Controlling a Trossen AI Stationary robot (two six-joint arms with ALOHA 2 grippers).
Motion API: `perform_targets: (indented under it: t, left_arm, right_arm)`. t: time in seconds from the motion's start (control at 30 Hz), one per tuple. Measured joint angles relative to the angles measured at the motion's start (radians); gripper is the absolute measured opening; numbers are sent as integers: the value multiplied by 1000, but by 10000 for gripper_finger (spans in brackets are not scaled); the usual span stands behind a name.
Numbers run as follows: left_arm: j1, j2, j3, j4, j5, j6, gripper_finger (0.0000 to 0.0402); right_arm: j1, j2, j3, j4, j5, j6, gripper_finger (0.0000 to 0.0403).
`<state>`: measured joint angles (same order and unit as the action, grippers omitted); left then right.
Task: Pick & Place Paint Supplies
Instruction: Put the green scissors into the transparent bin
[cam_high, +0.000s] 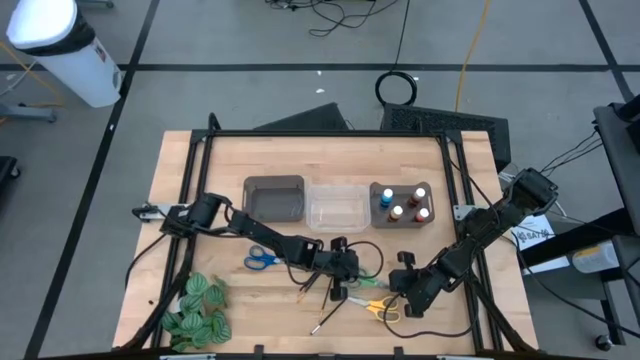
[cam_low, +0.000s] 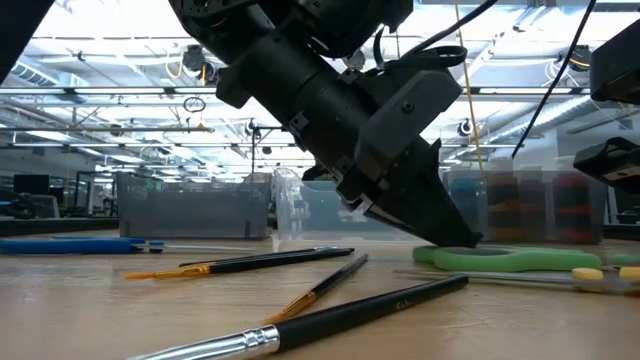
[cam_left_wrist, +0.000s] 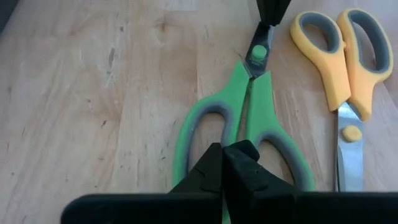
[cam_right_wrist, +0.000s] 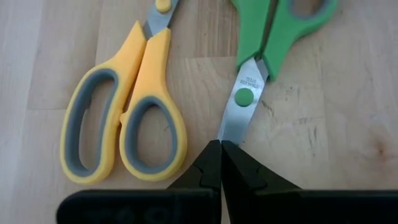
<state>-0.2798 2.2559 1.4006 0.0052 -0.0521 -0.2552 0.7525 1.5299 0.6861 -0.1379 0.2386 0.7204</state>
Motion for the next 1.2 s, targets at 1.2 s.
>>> perform_targets:
  t: [1.2]
  left_arm:
    - [-35, -77, -3, 65, 140, -38, 153]
  right_arm:
    - [0, 1, -1, -2, 23, 1, 0]
